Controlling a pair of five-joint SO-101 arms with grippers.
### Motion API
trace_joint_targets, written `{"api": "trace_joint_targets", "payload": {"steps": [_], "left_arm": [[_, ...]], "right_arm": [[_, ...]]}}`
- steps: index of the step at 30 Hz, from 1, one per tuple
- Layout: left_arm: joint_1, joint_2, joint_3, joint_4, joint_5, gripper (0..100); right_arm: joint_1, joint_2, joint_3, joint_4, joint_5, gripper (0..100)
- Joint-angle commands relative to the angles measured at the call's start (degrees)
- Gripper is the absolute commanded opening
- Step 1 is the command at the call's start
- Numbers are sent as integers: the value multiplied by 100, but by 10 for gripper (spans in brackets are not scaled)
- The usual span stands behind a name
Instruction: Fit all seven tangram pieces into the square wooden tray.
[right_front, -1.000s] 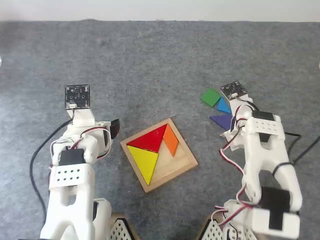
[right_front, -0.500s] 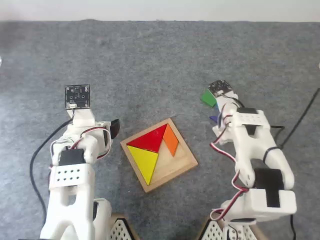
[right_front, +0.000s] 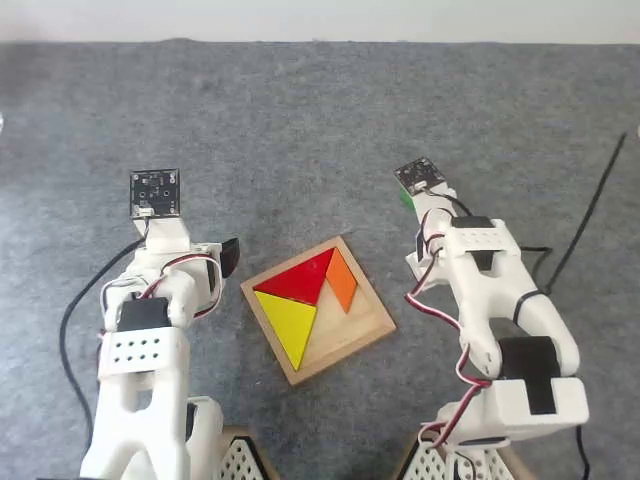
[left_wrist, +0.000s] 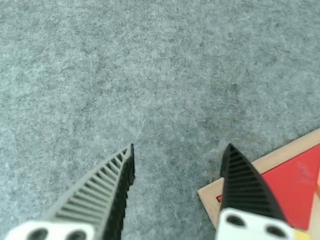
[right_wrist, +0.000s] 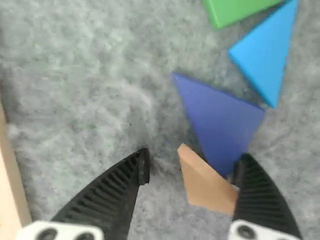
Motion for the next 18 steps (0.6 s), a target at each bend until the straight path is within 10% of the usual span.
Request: {"api": "trace_joint_targets", "payload": {"steps": [1,18], "left_arm": [[-26,-149,-66,-88,26,273],[-26,-149,-66,-88,26,273]], "right_arm": [[171,-31,-62,242,-44,214],[470,-66,-70,725,-44,103]]}}
